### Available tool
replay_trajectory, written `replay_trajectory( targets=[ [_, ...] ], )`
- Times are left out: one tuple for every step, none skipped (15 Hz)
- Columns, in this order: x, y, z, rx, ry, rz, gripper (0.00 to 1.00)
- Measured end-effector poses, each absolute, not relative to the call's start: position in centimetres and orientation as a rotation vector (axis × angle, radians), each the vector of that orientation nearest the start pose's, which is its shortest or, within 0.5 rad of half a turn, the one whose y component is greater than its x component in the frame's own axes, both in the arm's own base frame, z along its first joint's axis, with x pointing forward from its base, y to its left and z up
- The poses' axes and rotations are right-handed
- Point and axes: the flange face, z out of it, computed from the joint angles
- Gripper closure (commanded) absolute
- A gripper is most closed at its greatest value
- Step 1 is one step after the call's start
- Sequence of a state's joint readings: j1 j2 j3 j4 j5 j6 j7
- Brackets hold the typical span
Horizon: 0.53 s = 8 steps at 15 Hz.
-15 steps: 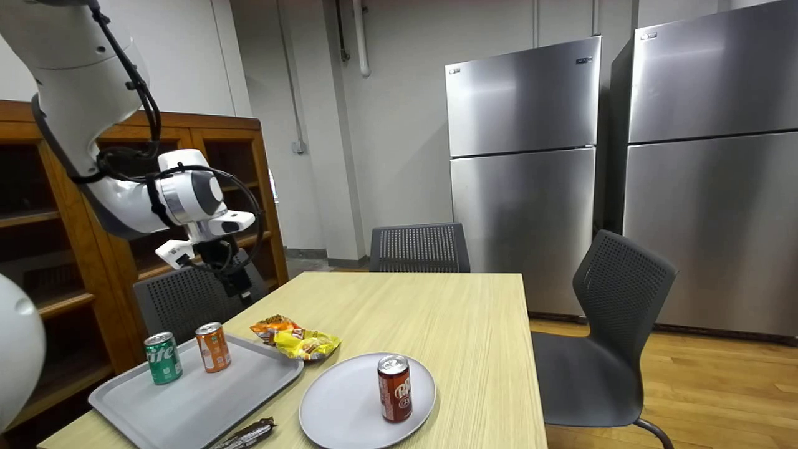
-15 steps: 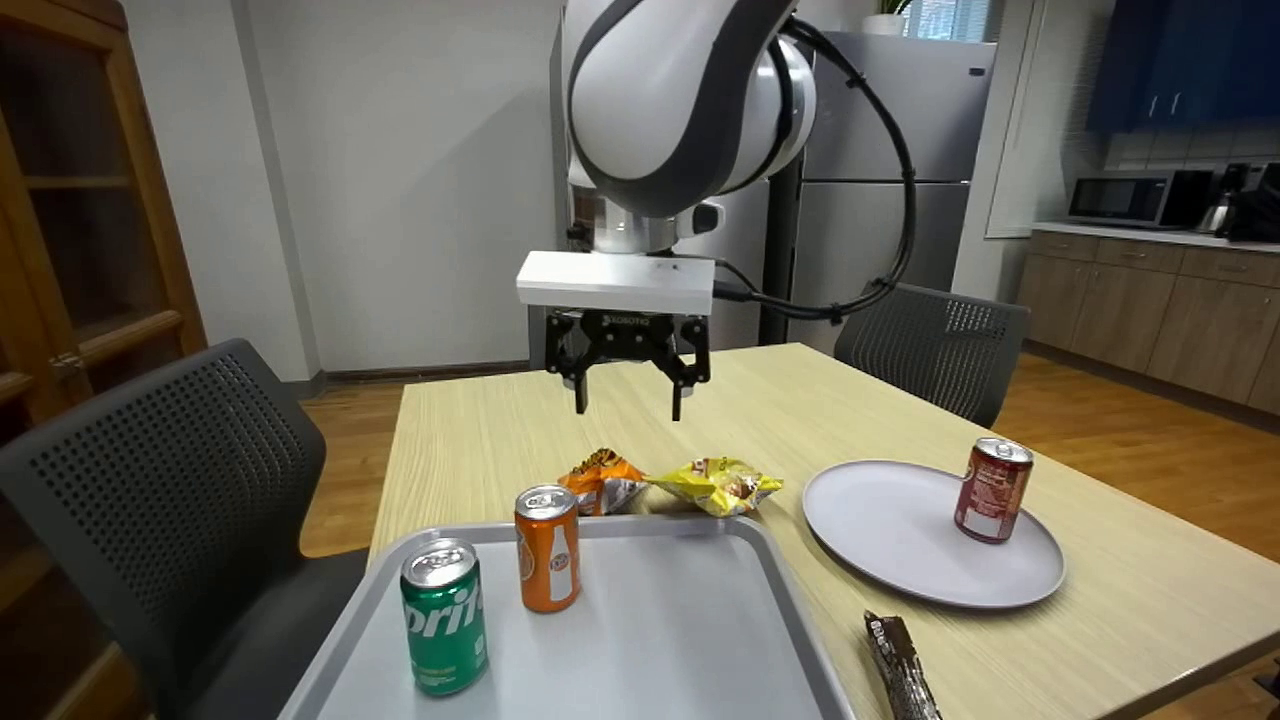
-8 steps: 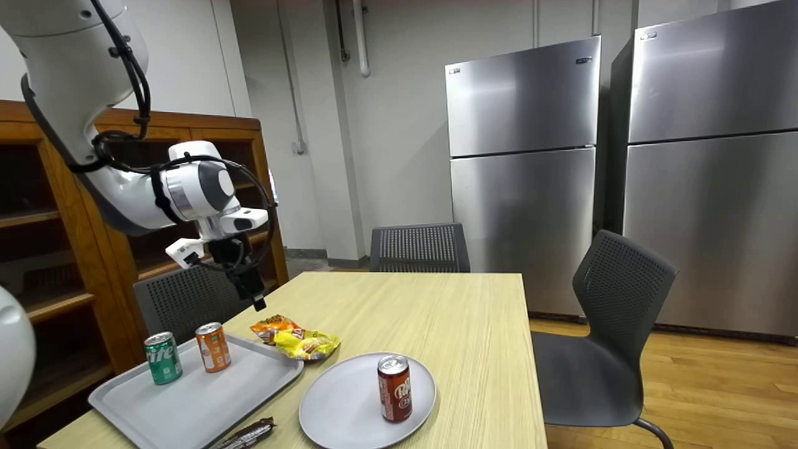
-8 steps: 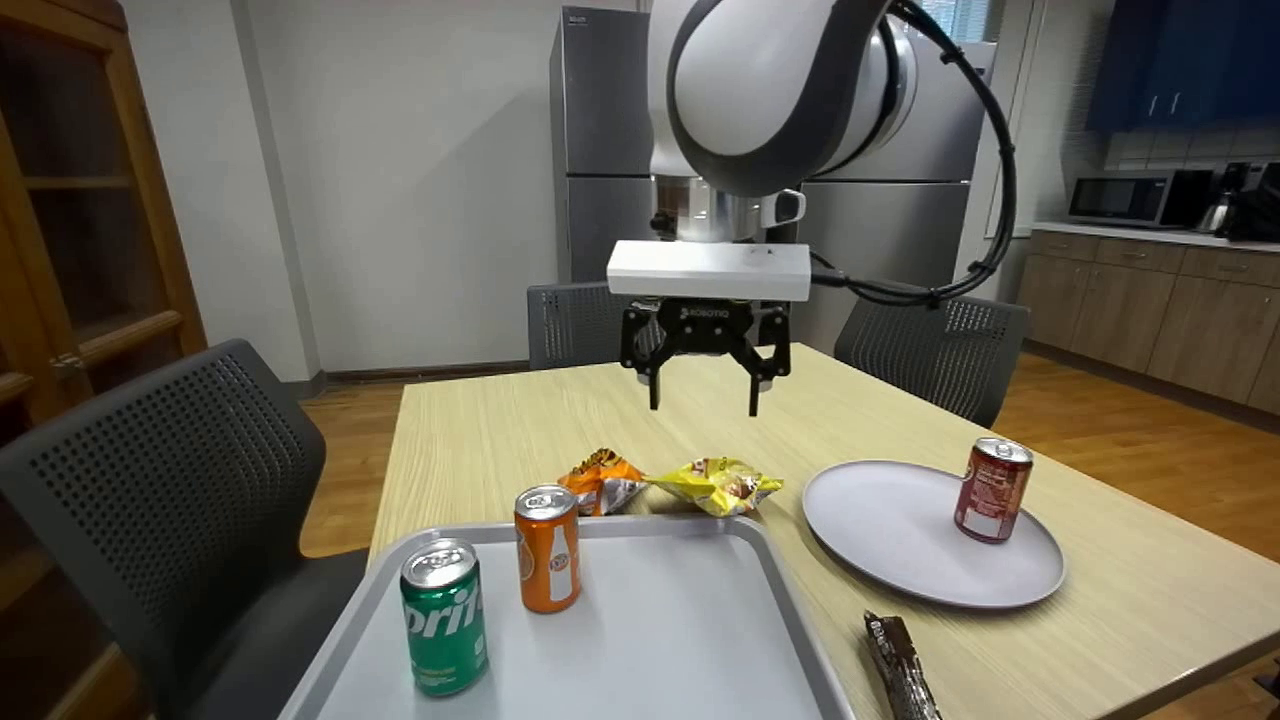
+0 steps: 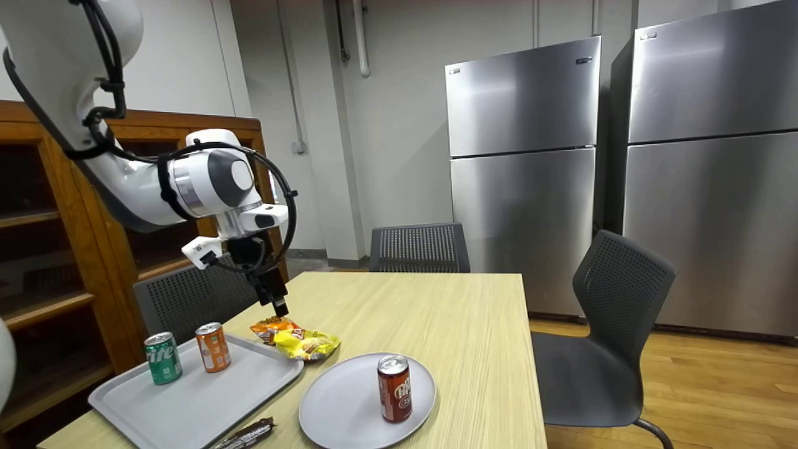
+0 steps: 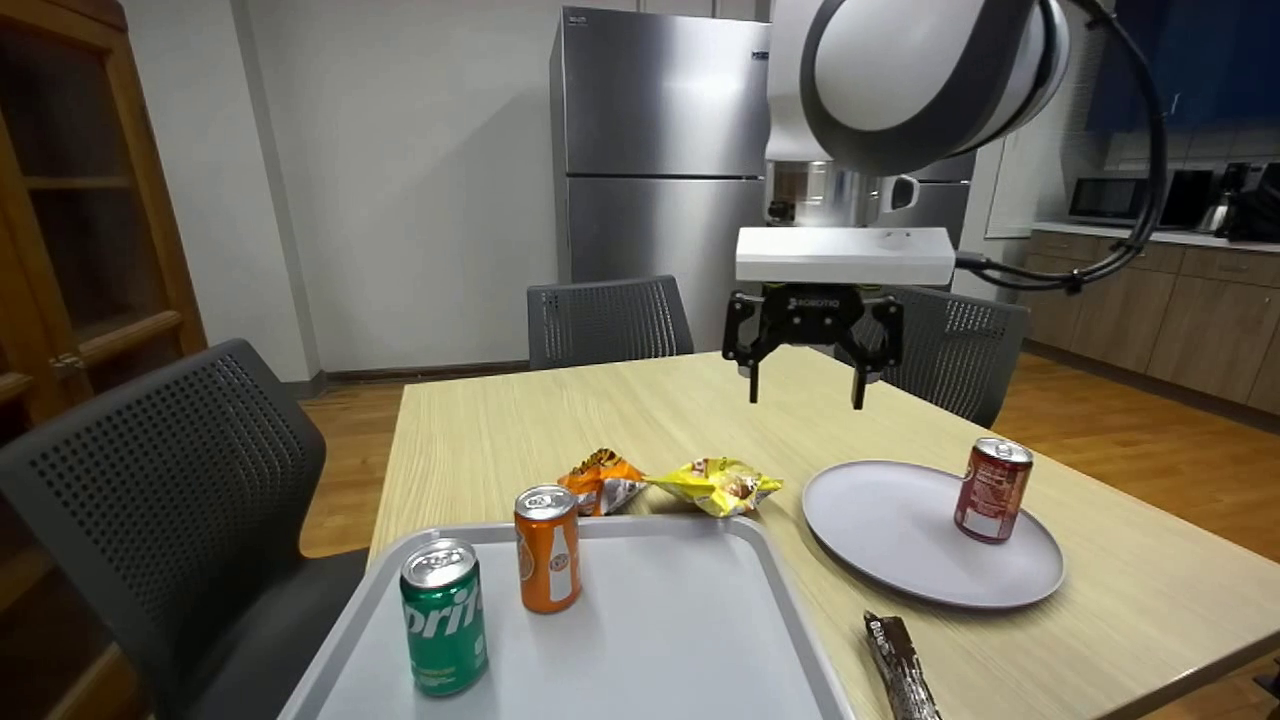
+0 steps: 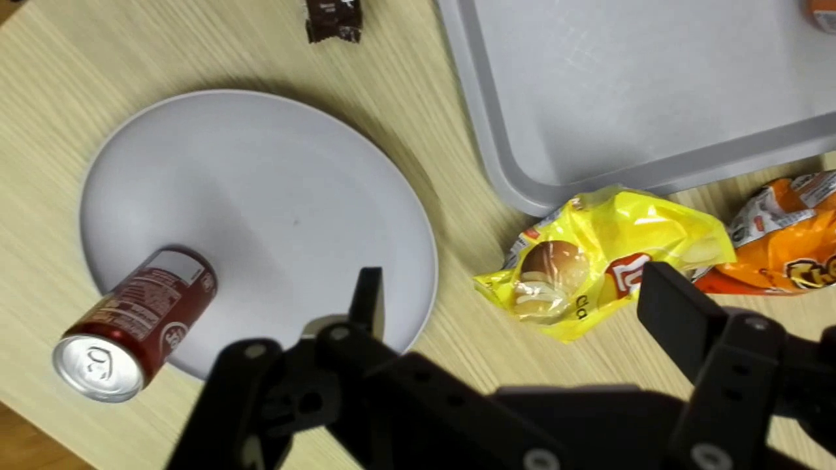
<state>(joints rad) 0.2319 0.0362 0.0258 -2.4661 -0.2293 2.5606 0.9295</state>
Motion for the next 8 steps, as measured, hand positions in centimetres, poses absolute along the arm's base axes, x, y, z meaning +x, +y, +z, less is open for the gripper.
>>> replay_trajectory(
  targets=[
    [46.2,11.5,28.7,-3.117,0.778,-0.194,0.00],
    [45.8,10.4,28.9,-3.114,0.788,-0.195,0.00],
    [45.5,9.4,29.0,-3.110,0.798,-0.195,0.00],
    [45.1,8.4,29.2,-3.106,0.810,-0.195,0.00],
    [44.7,7.3,29.3,-3.099,0.824,-0.195,0.00],
    [44.4,6.3,29.4,-3.092,0.841,-0.195,0.00],
    [44.0,5.3,29.4,-3.084,0.860,-0.193,0.00],
    [43.7,4.3,29.4,-3.074,0.882,-0.189,0.00]
  ],
)
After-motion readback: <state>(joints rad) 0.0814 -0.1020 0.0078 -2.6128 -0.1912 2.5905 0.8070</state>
